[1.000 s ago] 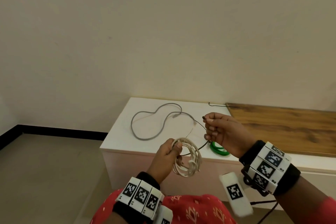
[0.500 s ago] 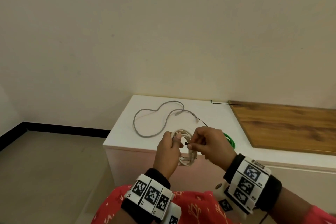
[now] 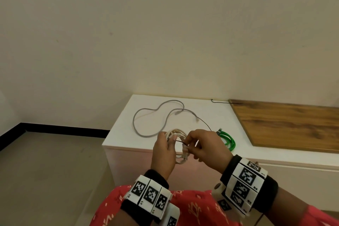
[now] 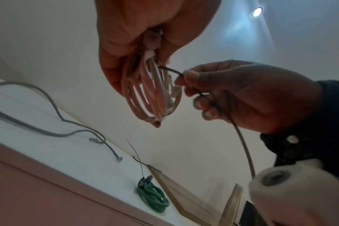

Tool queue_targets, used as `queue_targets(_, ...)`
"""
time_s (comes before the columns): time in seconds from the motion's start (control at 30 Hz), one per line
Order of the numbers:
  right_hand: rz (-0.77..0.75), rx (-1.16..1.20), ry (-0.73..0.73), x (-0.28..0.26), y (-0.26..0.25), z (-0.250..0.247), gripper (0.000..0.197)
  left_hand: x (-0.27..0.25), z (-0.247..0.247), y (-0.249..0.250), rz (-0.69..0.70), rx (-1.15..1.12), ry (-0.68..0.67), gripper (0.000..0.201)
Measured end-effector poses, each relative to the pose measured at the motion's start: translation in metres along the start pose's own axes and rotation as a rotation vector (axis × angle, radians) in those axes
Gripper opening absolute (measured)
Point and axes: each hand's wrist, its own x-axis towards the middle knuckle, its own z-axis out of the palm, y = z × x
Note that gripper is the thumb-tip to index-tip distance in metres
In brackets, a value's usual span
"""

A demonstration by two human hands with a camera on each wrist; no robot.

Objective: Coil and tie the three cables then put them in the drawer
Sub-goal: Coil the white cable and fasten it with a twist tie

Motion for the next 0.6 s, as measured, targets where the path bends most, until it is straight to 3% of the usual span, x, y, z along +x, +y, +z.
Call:
queue_targets(0.1,0.098,0.166,-0.021,-0.001,0.0,0.002,0.006,0.002,-0.004,0.0,0.021,0.02,-0.01,0.009)
queue_targets(0.3,0.247,0.304,0.087,-0.005,-0.004,0.011,0.018,-0.004,0.002,-0.003,0.089,0.096,0.009,0.012)
queue_targets(0.6,0.474,0.664,0.078,-0.007,-0.009,0.015,0.026,-0.014,0.006,-0.004,0.174,0.185,0.056,0.005)
